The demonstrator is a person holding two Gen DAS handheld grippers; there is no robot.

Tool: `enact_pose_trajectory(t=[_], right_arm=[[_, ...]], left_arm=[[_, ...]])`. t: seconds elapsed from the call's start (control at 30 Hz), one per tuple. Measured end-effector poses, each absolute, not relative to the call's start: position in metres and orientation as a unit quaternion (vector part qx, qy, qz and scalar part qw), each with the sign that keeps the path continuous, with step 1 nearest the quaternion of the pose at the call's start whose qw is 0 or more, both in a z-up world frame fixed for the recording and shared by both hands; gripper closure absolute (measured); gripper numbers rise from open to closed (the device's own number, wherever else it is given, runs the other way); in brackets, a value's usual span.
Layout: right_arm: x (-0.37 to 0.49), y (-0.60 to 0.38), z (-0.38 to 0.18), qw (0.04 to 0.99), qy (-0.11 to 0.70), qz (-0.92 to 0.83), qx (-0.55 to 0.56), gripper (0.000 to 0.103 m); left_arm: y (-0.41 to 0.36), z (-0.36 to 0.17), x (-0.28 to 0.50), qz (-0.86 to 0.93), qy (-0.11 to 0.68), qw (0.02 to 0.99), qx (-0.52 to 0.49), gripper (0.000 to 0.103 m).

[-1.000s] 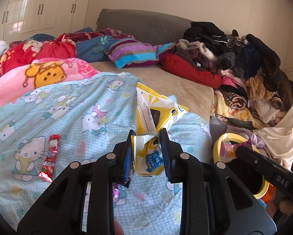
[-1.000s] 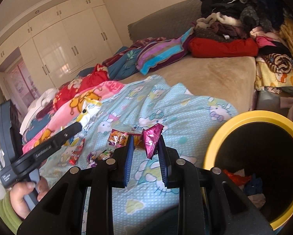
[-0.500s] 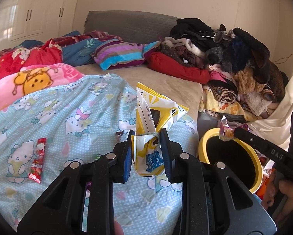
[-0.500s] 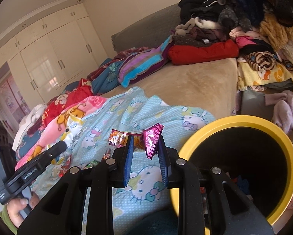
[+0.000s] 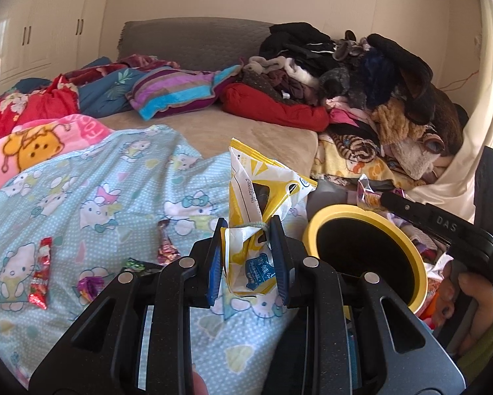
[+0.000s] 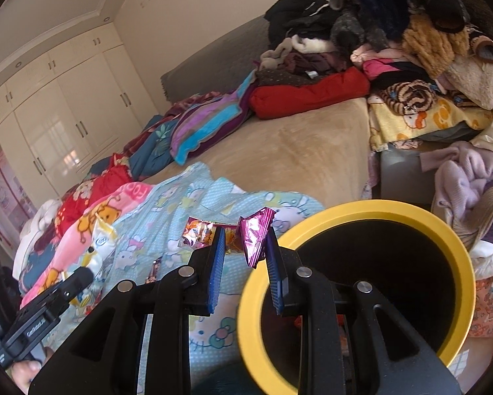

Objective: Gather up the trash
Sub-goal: 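Carry the yellow-white and pink wrappers over the yellow bin with both tools, then open both tools to drop the wrappers into the bin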

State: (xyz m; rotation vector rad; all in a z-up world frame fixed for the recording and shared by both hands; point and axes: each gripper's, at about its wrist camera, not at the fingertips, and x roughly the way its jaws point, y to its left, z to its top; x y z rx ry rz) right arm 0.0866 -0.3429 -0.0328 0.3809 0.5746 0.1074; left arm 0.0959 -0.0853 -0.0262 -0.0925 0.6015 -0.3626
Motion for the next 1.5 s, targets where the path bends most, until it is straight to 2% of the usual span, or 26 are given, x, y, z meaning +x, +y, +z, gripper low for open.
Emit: enact_pose_trajectory(t=[0.8, 1.5], right_arm=[[0.084, -0.409, -0.051, 0.934, 0.286, -0.020, 0.213, 0.080], [0.087, -0.457, -0.082, 0.915, 0.313, -0.067, 0.244, 0.080]], left_arm=[[-0.145, -0.036, 0.090, -0.230, 0.310, 0.923, 0.004, 0.083], [-0.207, -0.069, 0.086, -0.278, 0.337, 0.898, 0.057, 0.083]])
